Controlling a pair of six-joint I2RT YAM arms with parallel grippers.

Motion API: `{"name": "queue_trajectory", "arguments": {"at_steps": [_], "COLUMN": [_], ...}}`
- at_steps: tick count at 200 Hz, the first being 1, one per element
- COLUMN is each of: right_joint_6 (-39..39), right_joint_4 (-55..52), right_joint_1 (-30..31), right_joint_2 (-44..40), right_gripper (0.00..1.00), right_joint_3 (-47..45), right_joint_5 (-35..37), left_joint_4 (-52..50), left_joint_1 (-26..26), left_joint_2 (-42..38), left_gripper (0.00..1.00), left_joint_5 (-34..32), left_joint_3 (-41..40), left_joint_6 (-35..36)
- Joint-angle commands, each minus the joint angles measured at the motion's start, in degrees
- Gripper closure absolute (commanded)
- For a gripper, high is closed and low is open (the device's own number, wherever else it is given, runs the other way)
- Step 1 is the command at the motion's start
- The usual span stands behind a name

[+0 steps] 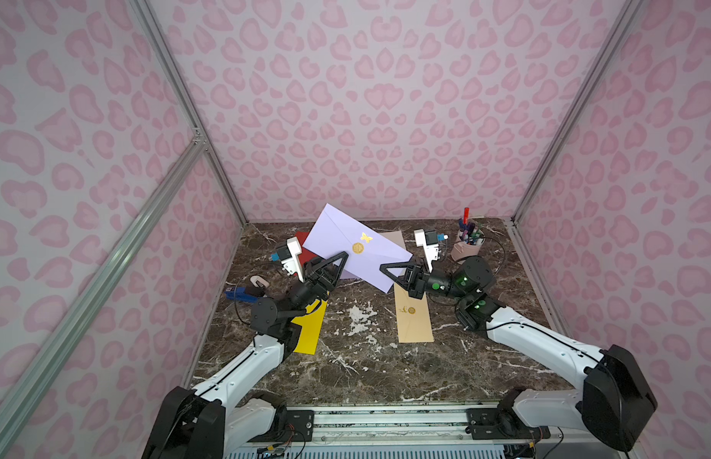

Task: Open the envelope
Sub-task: Pick up the envelope from the envelope.

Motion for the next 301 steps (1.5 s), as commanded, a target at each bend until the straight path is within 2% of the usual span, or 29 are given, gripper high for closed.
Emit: {"name": "queue_trajectory", "arguments": {"at_steps": [1, 9, 15, 25, 36, 65, 75, 81, 105, 124, 133, 140, 150, 171, 185, 197, 216, 230, 264, 285, 301], "right_joint_6": [-2.01, -2.32, -2.53, -2.81, -2.81, -3.34, -3.41, -3.43, -3.77, -4.04, -4.28, -4.83, -6.11, -11.09, -16.21, -21.43, -29.66, -34.17, -42.71, -45.53, -47.06], "right_joint_4": [-2.1, -2.46, -2.9, -3.47, -3.57, -4.43, -4.6, -4.62, -4.71, -4.89, -5.5, -6.4, -8.39, -16.01, -24.99, -36.21, -55.03, -62.78, -77.36, -84.14, -87.83], "right_joint_1": [0.06, 0.06, 0.04, 0.06, 0.11, 0.07, 0.12, 0.11, 0.13, 0.11, 0.13, 0.13, 0.07, 0.04, 0.09, 0.02, -0.22, 0.3, 6.69, 11.79, 14.04], "right_joint_2": [-0.81, -1.08, -1.22, -1.3, -1.5, -1.62, -1.73, -1.85, -2.32, -2.27, -2.32, -2.48, -2.84, -4.3, -5.22, -5.3, -2.26, -0.28, 1.71, 2.95, 3.76], "right_gripper": [1.0, 1.0, 1.0, 1.0, 1.0, 1.0, 1.0, 1.0, 1.0, 1.0, 1.0, 1.0, 1.0, 1.0, 1.0, 1.0, 1.0, 1.0, 1.0, 1.0, 1.0], "right_joint_3": [0.96, 0.99, 1.13, 1.41, 1.32, 1.35, 1.49, 1.37, 1.0, 1.13, 1.28, 1.66, 2.39, 4.73, 7.51, 10.85, 18.12, 20.08, 22.06, 24.14, 26.1], "right_joint_5": [-0.23, -0.23, -0.19, -0.14, -0.14, -0.05, -0.11, -0.15, 0.11, -0.23, -0.21, -0.06, -0.06, 0.1, 1.13, 4.35, 5.48, 4.34, 14.59, 23.03, 27.19], "left_joint_4": [-6.15, -6.4, -6.61, -7.0, -6.85, -10.19, -10.48, -10.66, -13.65, -16.05, -17.07, -18.72, -22.39, -36.11, -46.58, -54.74, -62.48, -64.36, -63.42, -63.23, -65.59], "left_joint_1": [-0.22, -0.22, -0.15, -0.28, -0.38, -0.33, -0.38, -0.34, -0.36, -0.38, -0.34, -0.35, -0.39, -0.32, -0.36, -0.35, -0.33, -0.35, -1.26, -1.75, -3.2], "left_joint_2": [-1.03, -1.34, -1.4, -1.52, -1.69, -2.86, -3.37, -3.7, -4.72, -5.98, -6.5, -7.08, -8.09, -11.76, -15.1, -18.3, -23.07, -25.7, -25.87, -21.02, -15.47], "left_gripper": [0.64, 0.64, 0.56, 0.54, 0.67, 0.64, 0.8, 0.85, 0.86, 0.74, 0.64, 0.51, 0.39, 0.16, 0.1, 0.1, 0.1, 0.11, 0.18, 0.18, 0.23], "left_joint_5": [-0.11, -0.53, -0.39, -0.36, -0.54, -1.31, -1.42, -1.42, -1.42, -2.23, -2.58, -3.09, -4.48, -11.23, -18.5, -25.61, -36.07, -38.89, -33.56, -23.52, -16.96], "left_joint_3": [0.38, 0.13, 0.09, 0.11, -0.15, 0.2, 0.1, 0.1, 0.89, 1.05, 1.07, 1.28, 1.67, 3.41, 4.85, 5.54, 5.79, 5.41, 5.88, 8.1, 11.07], "left_joint_6": [4.99, 5.3, 5.5, 5.84, 6.09, 7.74, 8.41, 8.64, 9.98, 11.28, 12.1, 12.95, 14.7, 21.4, 27.38, 31.85, 37.18, 40.3, 45.3, 48.17, 50.34]}}
